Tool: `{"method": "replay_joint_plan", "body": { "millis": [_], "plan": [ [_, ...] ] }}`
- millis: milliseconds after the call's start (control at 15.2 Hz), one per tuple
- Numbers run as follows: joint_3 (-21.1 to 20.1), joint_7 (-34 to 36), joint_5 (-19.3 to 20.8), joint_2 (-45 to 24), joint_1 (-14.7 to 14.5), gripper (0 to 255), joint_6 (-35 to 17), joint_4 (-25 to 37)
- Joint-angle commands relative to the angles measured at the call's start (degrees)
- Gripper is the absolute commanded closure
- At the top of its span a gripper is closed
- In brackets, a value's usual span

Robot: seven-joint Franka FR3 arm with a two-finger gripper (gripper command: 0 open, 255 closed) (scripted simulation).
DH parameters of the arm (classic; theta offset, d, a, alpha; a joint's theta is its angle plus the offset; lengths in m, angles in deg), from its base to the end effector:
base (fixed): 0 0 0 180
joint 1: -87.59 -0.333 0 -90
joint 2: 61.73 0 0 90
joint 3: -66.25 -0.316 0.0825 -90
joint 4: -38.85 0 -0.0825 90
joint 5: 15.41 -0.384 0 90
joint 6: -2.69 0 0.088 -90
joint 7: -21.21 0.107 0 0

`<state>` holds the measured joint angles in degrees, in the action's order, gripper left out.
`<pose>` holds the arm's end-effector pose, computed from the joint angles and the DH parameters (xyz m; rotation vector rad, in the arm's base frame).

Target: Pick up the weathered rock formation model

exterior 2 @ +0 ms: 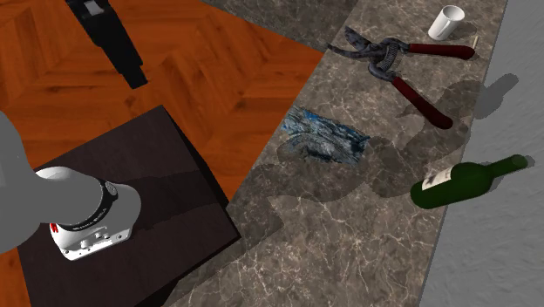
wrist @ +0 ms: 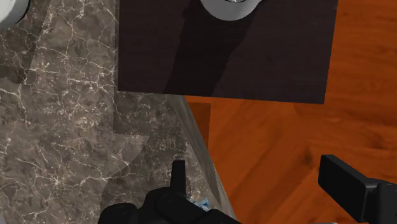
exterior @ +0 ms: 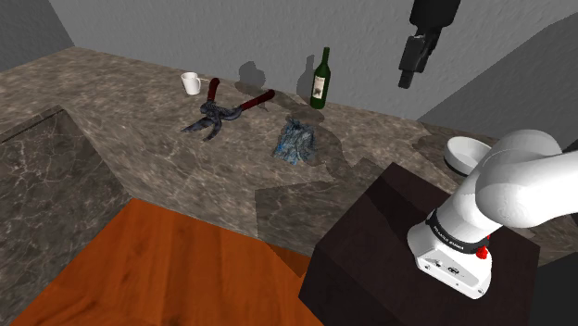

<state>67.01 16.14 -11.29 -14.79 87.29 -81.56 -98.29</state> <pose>0.2861 -0.0117 0.5748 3.0774 0.1258 -0.1644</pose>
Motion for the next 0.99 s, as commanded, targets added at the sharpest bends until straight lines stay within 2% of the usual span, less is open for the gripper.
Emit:
{"method": "replay_joint_plan", "body": {
  "millis": [0, 528, 924],
  "plan": [
    [0.0, 0.0, 0.0, 0.0, 0.0, 0, 0.0, 0.0],
    [8.97, -10.05, 3.03, -7.75, 0.56, 0, -16.65, -5.5],
    [15.69, -18.29, 2.68, -17.91, -0.16, 0, -29.05, -5.6]
  ]
}}
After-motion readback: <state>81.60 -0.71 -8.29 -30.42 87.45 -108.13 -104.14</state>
